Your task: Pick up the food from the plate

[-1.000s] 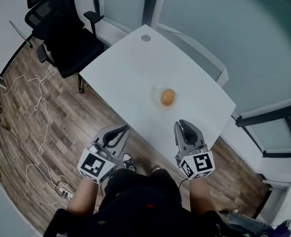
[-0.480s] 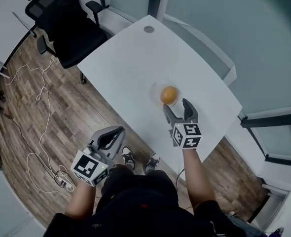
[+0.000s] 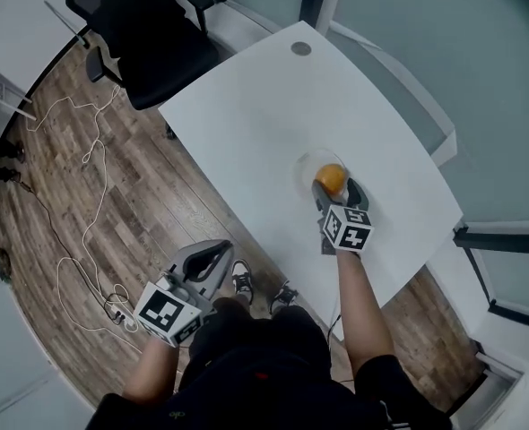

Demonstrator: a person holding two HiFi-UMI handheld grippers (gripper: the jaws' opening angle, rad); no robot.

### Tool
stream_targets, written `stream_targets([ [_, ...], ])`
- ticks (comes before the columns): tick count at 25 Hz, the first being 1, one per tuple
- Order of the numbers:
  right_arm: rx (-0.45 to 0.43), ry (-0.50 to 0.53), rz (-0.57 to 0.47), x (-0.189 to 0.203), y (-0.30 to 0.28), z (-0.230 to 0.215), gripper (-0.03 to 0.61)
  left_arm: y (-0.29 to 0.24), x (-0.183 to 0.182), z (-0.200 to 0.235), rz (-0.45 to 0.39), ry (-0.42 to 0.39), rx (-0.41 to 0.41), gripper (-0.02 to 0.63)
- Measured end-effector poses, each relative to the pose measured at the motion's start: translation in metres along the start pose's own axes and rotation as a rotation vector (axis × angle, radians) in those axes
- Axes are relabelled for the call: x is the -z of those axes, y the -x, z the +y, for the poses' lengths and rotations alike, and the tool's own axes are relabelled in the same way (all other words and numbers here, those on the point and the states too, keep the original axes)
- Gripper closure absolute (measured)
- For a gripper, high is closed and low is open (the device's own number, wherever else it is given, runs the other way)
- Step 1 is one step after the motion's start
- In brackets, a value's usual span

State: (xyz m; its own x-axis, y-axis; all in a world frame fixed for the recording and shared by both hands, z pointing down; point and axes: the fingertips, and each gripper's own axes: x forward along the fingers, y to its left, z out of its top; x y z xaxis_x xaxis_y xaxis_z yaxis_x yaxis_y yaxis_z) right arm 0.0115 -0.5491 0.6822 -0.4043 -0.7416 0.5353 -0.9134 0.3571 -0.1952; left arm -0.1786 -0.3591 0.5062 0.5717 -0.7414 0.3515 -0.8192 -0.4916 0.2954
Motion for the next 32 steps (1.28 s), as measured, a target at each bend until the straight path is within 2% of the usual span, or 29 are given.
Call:
stream_targets([
  [5,-0.003,-0.015,0.086,0.007,-0.025,0.0,0.198,0.001,0.002,0.013,0.006,0.002,-0.019,0.58],
  [9,0.018,0.037,0.134,0.011,-0.034,0.001,0.199,0.0,0.001,0.021,0.013,0.016,-0.02,0.58],
  [19,-0.003,0.127,-0.042,-0.045,0.009,0.027,0.201,0.003,-0.008,0.023,-0.011,0.01,0.009,0.58],
  [32,-0.063,0.239,-0.315,-0.14,0.157,0.08,0.201,0.009,-0.035,-0.021,-0.078,-0.048,0.095,0.58],
])
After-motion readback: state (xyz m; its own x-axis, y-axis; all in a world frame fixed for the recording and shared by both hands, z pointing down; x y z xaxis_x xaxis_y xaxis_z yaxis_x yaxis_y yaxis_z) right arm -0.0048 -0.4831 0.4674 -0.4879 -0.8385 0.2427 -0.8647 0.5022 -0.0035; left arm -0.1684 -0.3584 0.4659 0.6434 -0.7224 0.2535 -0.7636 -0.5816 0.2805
